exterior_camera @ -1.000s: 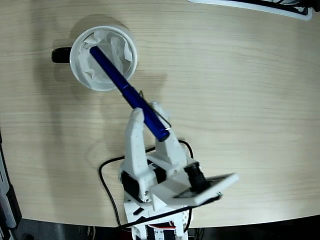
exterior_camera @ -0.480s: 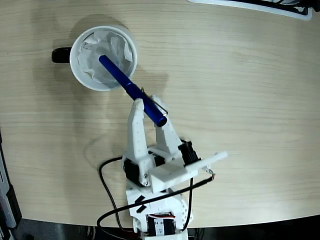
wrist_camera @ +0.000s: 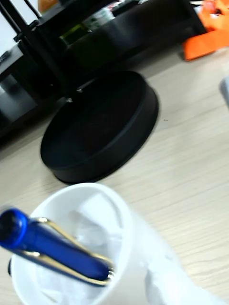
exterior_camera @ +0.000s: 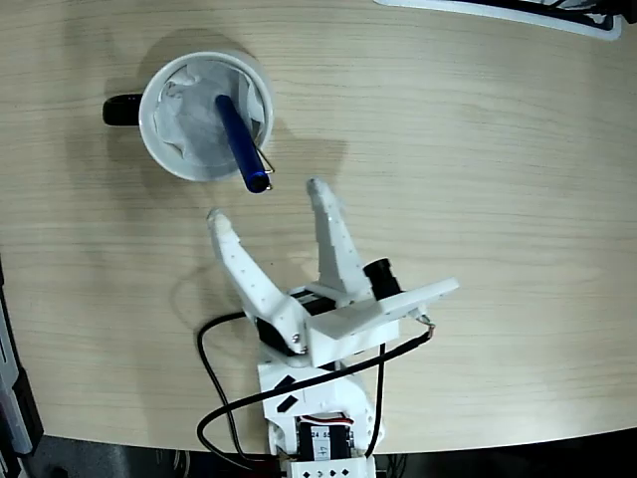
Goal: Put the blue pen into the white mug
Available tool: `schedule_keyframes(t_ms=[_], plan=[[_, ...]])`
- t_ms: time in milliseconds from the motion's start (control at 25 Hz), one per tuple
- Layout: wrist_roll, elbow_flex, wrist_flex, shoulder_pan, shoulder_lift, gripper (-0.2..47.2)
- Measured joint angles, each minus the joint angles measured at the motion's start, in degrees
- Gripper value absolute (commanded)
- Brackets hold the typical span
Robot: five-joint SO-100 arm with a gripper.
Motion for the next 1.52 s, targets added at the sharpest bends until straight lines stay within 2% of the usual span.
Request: schedule_keyframes(t_ms=[200, 240, 440, 600, 720, 920, 1080, 1520], plan=[[9.23, 0.0, -0.7, 1.41, 6.06, 1.8], [11.95, 0.09, -0.7, 1.49, 8.0, 0.1], [25.66, 4.75, -0.7, 5.71, 19.51, 0.0], [36.74, 5.8, -0.62, 9.84, 22.68, -0.1], [45.18, 5.8, 4.04, 12.48, 25.31, -0.1], [55.2, 5.8, 22.85, 15.03, 32.96, -0.1], [59.41, 5.8, 43.24, 14.24, 41.57, -0.1], [59.94, 6.94, 81.74, 10.2, 59.94, -0.1]])
